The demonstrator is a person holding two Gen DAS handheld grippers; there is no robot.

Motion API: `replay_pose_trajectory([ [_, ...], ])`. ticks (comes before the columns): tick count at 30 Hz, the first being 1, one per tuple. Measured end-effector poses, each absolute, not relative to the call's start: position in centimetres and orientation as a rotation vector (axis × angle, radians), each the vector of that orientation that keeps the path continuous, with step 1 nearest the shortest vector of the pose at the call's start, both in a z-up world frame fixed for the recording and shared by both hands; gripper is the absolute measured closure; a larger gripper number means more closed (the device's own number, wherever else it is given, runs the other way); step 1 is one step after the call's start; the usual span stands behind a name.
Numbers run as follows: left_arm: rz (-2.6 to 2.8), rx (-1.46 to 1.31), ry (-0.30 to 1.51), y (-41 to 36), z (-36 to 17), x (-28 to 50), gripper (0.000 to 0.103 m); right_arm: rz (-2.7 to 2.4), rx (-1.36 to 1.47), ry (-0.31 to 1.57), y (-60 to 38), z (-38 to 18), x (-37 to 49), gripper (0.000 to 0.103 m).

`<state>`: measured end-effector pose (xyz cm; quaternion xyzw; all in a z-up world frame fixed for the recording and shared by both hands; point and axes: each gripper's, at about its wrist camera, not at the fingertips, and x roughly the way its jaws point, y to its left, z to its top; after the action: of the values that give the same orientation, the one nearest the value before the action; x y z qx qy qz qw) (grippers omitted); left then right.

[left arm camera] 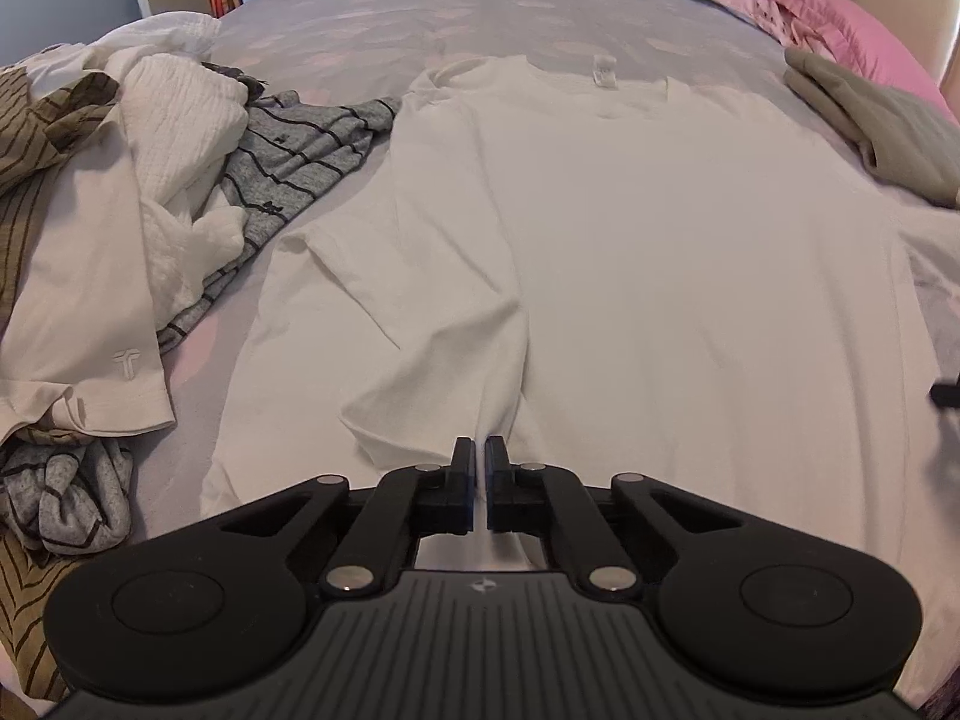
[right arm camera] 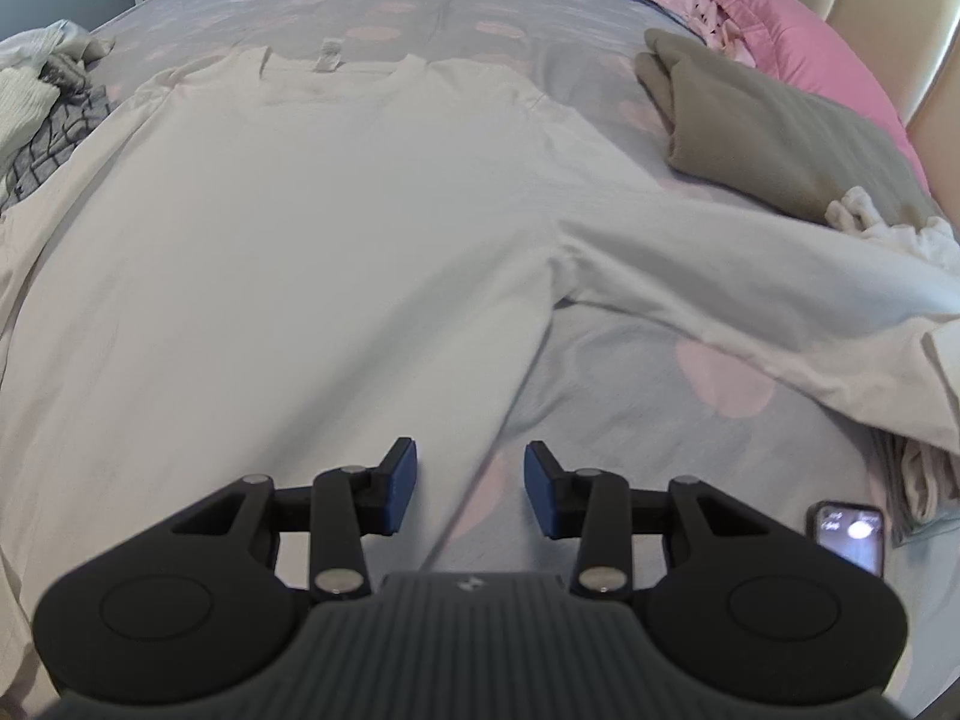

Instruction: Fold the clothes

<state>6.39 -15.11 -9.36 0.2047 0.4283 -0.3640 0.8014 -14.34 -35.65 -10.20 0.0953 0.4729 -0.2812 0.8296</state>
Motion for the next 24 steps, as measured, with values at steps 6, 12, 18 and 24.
replay_pose_trajectory([
  [6,-0.740,0.317,0.838,-13.4,-4.9,7.5,0.102,-0.566,0.128,1.031,-33.9,-11.2,-14.0,0.060],
  [12,-0.689,0.220,0.762,-12.3,0.9,11.2,0.102,-0.579,0.143,1.033,-34.3,-11.0,-13.9,0.060],
  [18,-0.642,0.273,0.662,-13.3,6.3,16.8,0.102,-0.584,0.151,1.040,-34.5,-11.2,-13.5,0.060],
  [24,-0.500,0.316,0.632,-13.1,7.6,23.6,0.102,-0.574,0.158,1.035,-35.0,-11.4,-13.5,0.059],
])
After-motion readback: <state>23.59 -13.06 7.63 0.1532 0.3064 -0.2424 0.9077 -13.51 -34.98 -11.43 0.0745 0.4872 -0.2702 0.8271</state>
